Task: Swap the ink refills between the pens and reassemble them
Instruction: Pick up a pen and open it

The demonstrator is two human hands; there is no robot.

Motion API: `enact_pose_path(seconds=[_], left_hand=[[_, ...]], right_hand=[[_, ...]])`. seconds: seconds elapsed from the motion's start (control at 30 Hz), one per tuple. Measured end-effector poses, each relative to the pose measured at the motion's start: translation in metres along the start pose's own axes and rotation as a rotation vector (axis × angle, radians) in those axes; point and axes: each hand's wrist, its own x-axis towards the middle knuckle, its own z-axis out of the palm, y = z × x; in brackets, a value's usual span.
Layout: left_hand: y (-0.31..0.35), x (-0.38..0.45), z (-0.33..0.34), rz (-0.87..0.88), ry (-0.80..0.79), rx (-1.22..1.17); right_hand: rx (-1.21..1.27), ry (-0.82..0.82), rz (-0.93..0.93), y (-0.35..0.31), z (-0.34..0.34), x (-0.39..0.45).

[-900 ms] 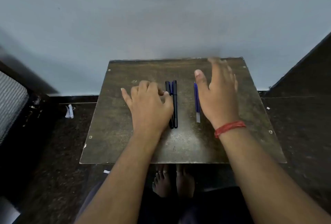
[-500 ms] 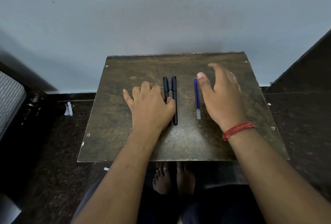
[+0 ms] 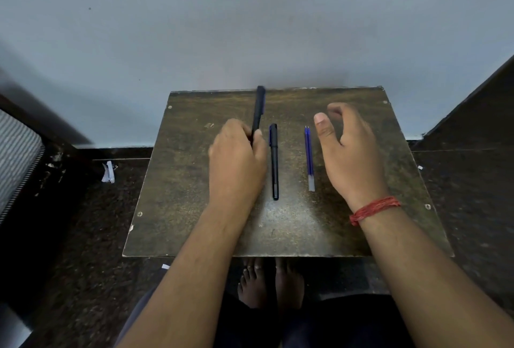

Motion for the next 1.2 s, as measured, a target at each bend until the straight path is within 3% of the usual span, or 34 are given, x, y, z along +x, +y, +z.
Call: enact_pose_path(seconds=[0.1, 0.3, 0.57, 0.77, 1.03, 1.2], left_hand=[[0.014, -0.006, 0.002, 0.055, -0.098, -0.192], [0.020, -0.017, 0.017, 0.254, -0.160, -0.219], [0.020, -0.020, 0.023, 0.293, -0.137, -0.207], [0.023, -0.019, 0.025, 0.231, -0.154, -0.260], [0.029, -0.019, 0.025, 0.192, -0.199, -0.272], [0.034, -0.017, 0.020, 0.195, -0.208, -0.305]], right_hand=[[0.217, 0.027, 0.053, 0.000, -0.001, 0.002], [0.869, -0.085, 0.298, 0.003, 0.003, 0.005], [0.978, -0.119, 0.360, -0.004, 0.008, 0.002], [1.079, -0.081, 0.424, -0.007, 0.012, 0.001], [1.447, -0.019, 0.563, -0.015, 0.011, 0.005], [1.486, -0.013, 0.540, -0.021, 0.015, 0.003]])
